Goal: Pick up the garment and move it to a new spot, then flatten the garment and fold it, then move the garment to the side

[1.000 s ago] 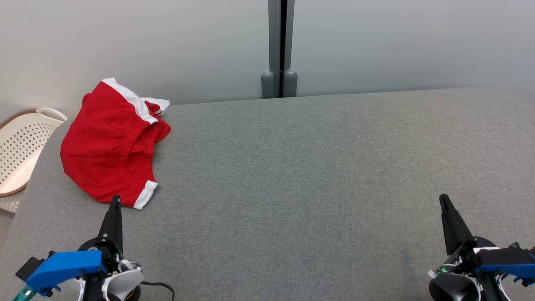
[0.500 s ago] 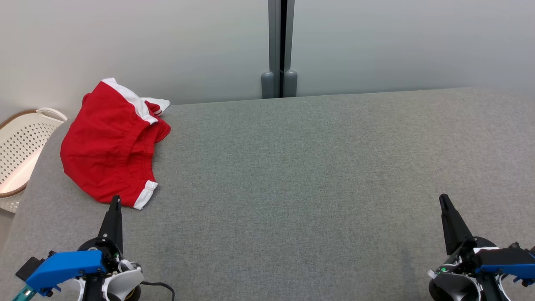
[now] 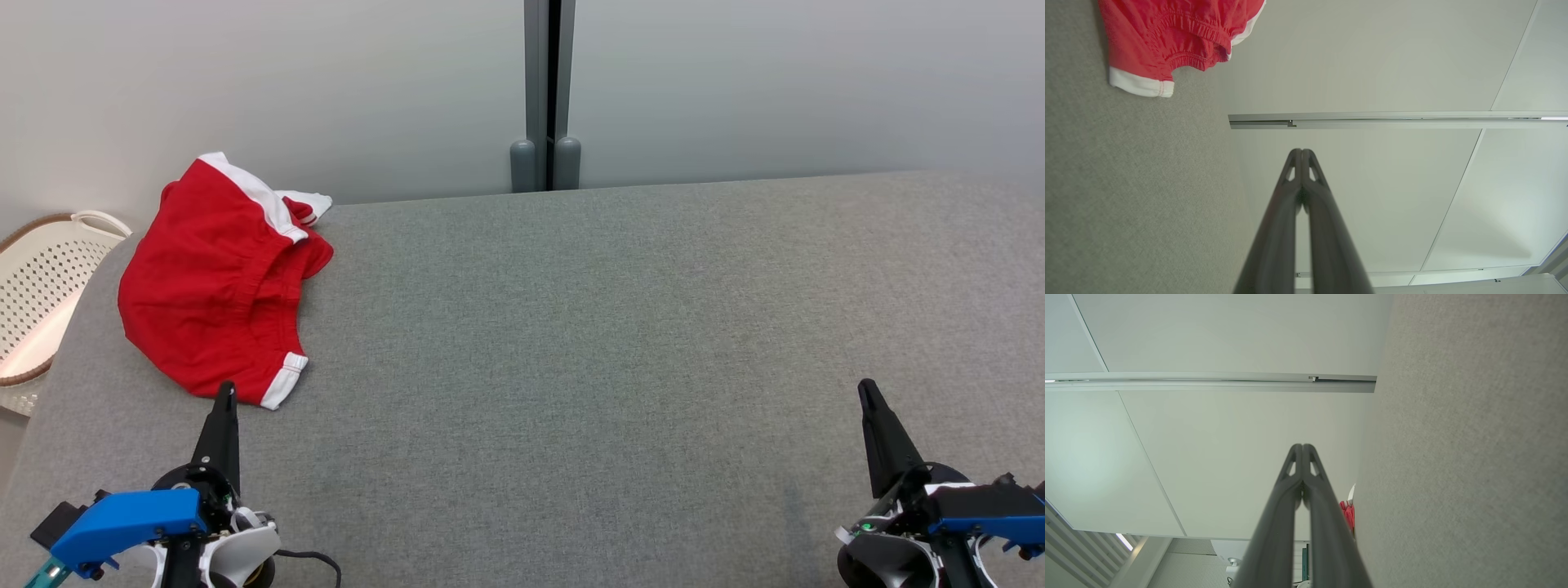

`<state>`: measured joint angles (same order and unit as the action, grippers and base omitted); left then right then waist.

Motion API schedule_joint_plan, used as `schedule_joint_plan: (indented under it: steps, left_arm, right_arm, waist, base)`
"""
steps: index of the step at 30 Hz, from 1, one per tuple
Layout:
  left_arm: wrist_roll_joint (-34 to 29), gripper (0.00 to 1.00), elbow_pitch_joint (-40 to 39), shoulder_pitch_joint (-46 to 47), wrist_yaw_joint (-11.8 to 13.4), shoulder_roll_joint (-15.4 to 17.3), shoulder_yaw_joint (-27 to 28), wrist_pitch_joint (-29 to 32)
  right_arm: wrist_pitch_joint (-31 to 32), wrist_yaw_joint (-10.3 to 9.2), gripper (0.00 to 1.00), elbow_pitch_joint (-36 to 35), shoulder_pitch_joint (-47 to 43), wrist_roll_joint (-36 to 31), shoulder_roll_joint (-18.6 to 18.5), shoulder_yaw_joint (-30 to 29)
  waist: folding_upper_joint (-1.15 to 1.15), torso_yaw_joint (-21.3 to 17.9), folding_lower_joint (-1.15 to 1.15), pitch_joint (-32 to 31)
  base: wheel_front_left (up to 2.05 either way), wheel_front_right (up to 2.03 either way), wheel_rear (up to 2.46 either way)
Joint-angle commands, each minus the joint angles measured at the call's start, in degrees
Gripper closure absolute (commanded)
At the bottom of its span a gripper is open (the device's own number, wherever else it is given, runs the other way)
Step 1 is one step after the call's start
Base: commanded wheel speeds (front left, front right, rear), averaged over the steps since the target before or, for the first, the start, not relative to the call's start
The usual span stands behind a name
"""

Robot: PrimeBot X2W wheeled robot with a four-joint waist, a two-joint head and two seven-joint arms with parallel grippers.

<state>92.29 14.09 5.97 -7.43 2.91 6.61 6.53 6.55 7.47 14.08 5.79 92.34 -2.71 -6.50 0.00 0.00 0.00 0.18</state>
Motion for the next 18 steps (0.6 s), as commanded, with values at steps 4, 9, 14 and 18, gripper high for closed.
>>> schedule_joint_plan:
  steps: [4,9,14,18]
  left_arm:
    - [0.0,0.00,0.0,0.0,0.0,0.0,0.0,0.0]
    - [-0.1,0.00,2.3,-2.4,0.0,-0.3,-0.2,-0.2]
    - [-0.7,0.00,2.1,-2.6,0.0,-0.3,-2.1,-1.7]
    - [-1.3,0.00,1.9,-2.8,0.0,-0.3,-3.3,-2.8]
  right_arm:
    - [0.0,0.00,0.00,0.0,0.0,0.0,0.0,0.0]
    - [-0.1,-0.14,0.00,2.3,-1.7,-0.1,0.5,0.3]
    - [-1.7,-0.13,0.00,2.2,-2.0,-0.8,0.4,1.3]
    - [-2.8,-0.12,0.00,2.3,-2.3,-1.6,0.4,1.8]
  waist:
    - [0.00,0.0,0.00,0.0]
    - [0.00,0.0,0.00,0.0]
    - [0.00,0.0,0.00,-0.1]
    - [0.00,0.0,0.00,-0.3]
  base:
    - [0.00,0.00,0.00]
    - [0.00,0.00,0.00]
    - [0.00,0.00,0.00]
    - [0.00,0.00,0.00]
